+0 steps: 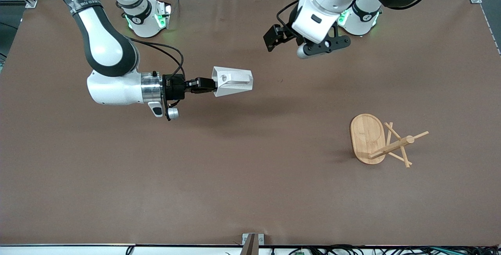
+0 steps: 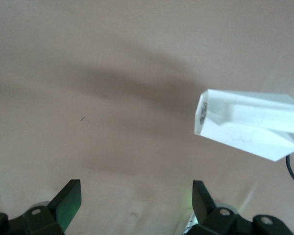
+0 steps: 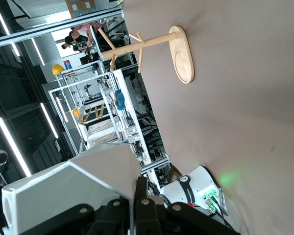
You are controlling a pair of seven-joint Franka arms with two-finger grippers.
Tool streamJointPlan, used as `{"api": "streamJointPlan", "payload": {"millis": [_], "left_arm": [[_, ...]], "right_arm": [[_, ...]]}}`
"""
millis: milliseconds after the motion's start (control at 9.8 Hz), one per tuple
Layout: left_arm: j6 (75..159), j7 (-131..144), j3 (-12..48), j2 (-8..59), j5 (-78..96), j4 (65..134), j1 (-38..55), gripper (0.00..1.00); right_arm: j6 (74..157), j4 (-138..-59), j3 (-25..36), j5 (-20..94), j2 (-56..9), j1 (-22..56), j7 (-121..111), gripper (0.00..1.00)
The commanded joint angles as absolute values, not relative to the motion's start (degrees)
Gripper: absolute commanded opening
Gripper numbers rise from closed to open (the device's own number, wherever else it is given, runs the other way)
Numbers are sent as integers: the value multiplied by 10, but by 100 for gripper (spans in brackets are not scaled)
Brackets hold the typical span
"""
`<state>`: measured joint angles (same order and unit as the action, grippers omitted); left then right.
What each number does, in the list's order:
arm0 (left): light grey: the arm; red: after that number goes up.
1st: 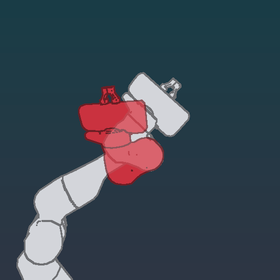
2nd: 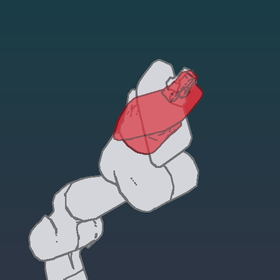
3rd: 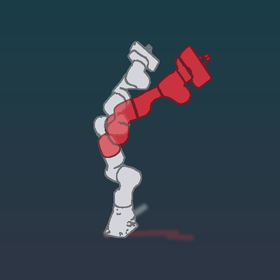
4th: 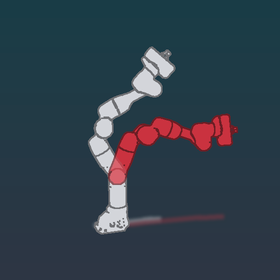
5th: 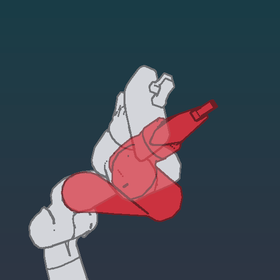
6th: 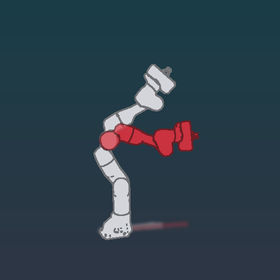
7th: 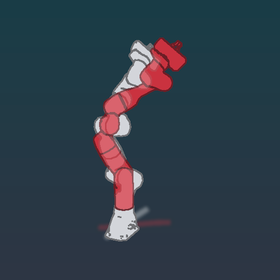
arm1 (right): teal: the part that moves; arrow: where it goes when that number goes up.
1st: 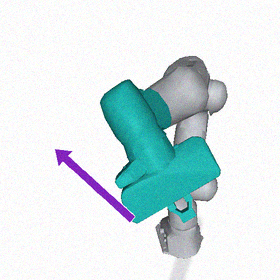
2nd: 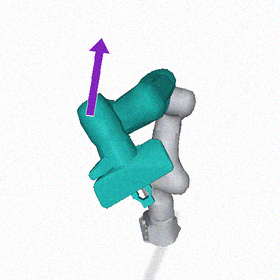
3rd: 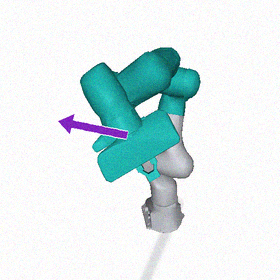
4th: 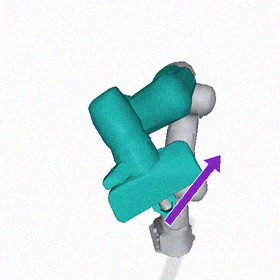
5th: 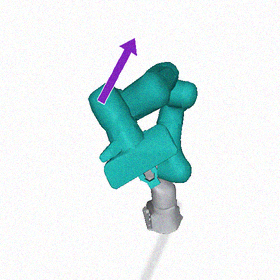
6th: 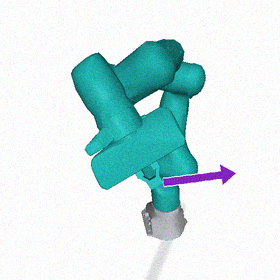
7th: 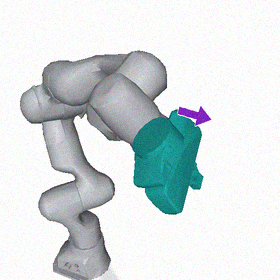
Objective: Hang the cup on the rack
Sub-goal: 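Bring the left gripper to the cup held by the right gripper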
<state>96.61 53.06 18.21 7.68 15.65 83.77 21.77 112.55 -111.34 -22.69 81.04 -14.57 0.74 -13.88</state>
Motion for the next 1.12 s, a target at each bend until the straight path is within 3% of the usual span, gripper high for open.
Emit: {"api": "streamJointPlan", "payload": {"millis": [0, 408, 612, 1020], "left_arm": [[969, 381, 185, 93, 130, 837, 247, 100], [1061, 16, 186, 117, 114, 837, 252, 100], [1067, -176, 183, 136, 105, 836, 244, 100], [1128, -303, 183, 178, 106, 827, 247, 100]], "right_arm": [[1167, -1140, -263, 850, -127, -3, -149, 0], [1185, -1142, -279, 863, -127, -3, -150, 0], [1185, -1143, -279, 863, -122, -3, -150, 0], [1185, -1150, -280, 864, -117, 1, -149, 0]]}}
